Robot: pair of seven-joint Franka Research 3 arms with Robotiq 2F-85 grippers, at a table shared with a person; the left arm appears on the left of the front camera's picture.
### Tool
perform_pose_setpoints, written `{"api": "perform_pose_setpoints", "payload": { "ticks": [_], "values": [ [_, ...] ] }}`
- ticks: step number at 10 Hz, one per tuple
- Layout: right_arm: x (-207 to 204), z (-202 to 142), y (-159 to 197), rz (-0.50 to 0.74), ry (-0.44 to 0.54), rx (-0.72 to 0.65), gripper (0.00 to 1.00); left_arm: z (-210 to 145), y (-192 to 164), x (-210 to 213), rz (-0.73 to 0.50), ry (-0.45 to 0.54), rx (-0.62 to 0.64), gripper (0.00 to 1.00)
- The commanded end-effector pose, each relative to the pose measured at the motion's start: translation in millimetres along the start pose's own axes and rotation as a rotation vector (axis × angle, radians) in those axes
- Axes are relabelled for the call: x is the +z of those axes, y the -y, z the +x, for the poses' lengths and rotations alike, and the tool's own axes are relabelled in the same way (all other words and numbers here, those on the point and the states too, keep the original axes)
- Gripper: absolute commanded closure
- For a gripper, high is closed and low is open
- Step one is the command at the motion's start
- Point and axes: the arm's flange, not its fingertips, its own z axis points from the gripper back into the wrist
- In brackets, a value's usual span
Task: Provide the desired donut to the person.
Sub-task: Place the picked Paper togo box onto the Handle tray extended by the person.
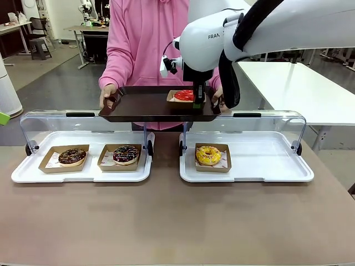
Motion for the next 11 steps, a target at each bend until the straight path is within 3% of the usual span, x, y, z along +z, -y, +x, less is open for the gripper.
{"api": "perform_pose_setpoints", "payload": {
  "ticks": [1, 2, 3, 11],
  "values": [
    [5.3, -4.9, 6.4, 0.037, 0.040, -0.001, 0.00, -0.9, -1.3, -0.3, -0.002, 0.008, -0.002, 0.00],
    [7.1, -6.1, 6.0, 0.044, 0.049, 0.002, 0.37, -0.9, -1.3, -0.3, -0.002, 0.008, -0.002, 0.00],
    [8.6, -7.2, 5.4, 0.053, 0.049, 0.008, 0.00, -0.9, -1.3, -0.3, -0.002, 0.008, -0.002, 0.00],
    [34.7, -11.1, -0.5, 0.078, 0.054, -0.025, 0.00, -0.9, -1.3, -0.3, -0.002, 0.008, -0.002, 0.00]
  ]
}}
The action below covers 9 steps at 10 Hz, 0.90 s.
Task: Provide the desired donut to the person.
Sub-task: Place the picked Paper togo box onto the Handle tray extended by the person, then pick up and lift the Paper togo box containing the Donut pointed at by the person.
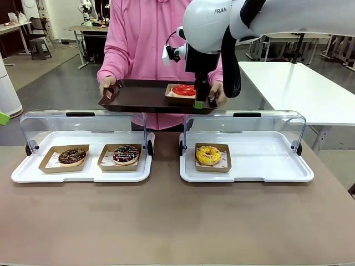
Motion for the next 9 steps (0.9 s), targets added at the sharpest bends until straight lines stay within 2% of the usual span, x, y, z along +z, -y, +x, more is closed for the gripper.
{"api": "perform_pose_setpoints", "payload": {
  "ticks": [1, 9],
  "values": [
    [-5.4, 0.8, 1.5, 0.000, 0.003, 0.001, 0.00, -0.9, -1.2, -0.3, -0.002, 0.008, -0.002, 0.00],
    [-5.4, 0.8, 1.5, 0.000, 0.003, 0.001, 0.00, -0.9, -1.2, -0.3, -0.002, 0.008, -0.002, 0.00]
  ]
}}
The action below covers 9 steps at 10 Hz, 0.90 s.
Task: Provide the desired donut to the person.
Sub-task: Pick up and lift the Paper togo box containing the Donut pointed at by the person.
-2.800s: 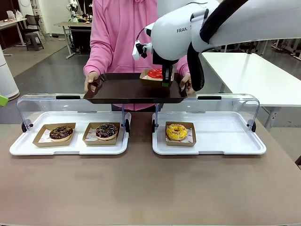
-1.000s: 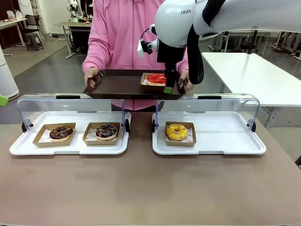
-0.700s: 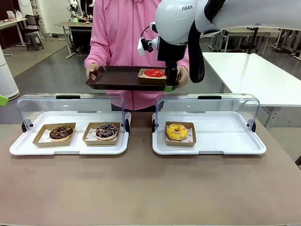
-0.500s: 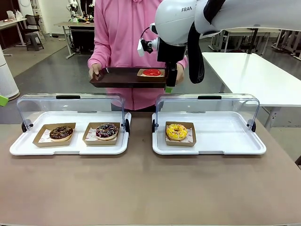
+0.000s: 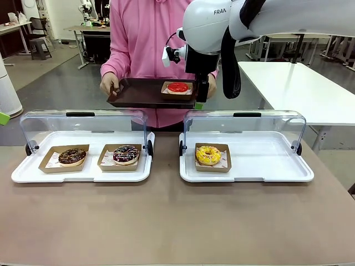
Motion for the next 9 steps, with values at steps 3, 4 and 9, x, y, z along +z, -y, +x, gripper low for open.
{"api": "perform_pose_setpoints", "payload": {
  "ticks": [3, 4, 9],
  "values": [
    [-0.8, 0.5, 1.3, -0.007, 0.006, 0.000, 0.00, -0.9, -1.2, -0.3, -0.002, 0.008, -0.002, 0.00],
    [0.0, 0.0, 0.0, 0.000, 0.000, 0.000, 0.00, -0.9, -1.2, -0.3, -0.002, 0.008, -0.002, 0.00],
    [108.5, -192.9, -57.4, 0.026, 0.445, -0.106, 0.00, -0.9, -1.2, -0.3, -0.002, 0.008, -0.002, 0.00]
  ]
}}
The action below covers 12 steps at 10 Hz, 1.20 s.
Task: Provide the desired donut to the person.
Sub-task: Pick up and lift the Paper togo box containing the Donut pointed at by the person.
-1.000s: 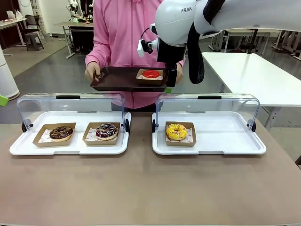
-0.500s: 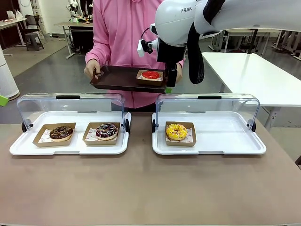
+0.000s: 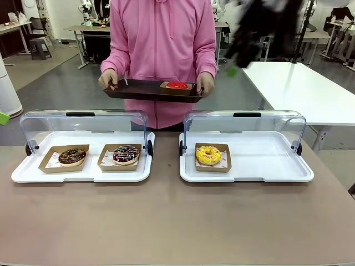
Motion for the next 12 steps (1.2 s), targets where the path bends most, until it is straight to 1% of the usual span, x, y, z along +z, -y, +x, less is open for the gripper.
{"api": "perform_pose_setpoints", "payload": {
  "ticks": [1, 3, 5, 7, 9, 10, 12],
  "values": [
    [15.4, -87.1, -34.9, 0.019, 0.108, -0.065, 0.00, -0.8, -0.9, -0.6, -0.002, 0.007, -0.003, 0.00],
    [25.6, -152.1, -60.4, -0.031, 0.235, -0.208, 0.00, -0.8, -0.9, -0.6, -0.002, 0.007, -0.003, 0.00],
    [15.8, -197.2, -93.6, -0.083, 0.307, -0.315, 0.00, -0.8, -0.9, -0.6, -0.002, 0.007, -0.003, 0.00],
    [10.5, -212.7, -118.9, -0.141, 0.337, -0.378, 0.00, -0.8, -0.9, -0.6, -0.002, 0.007, -0.003, 0.00],
    [8.6, -225.4, -128.8, -0.178, 0.365, -0.400, 0.00, -0.8, -0.9, -0.6, -0.002, 0.007, -0.003, 0.00],
    [5.3, -229.6, -131.3, -0.184, 0.345, -0.427, 0.00, -0.8, -0.9, -0.6, -0.002, 0.007, -0.003, 0.00],
    [4.3, -232.4, -131.0, -0.194, 0.316, -0.431, 0.00, -0.8, -0.9, -0.6, -0.002, 0.007, -0.003, 0.00]
  ]
}}
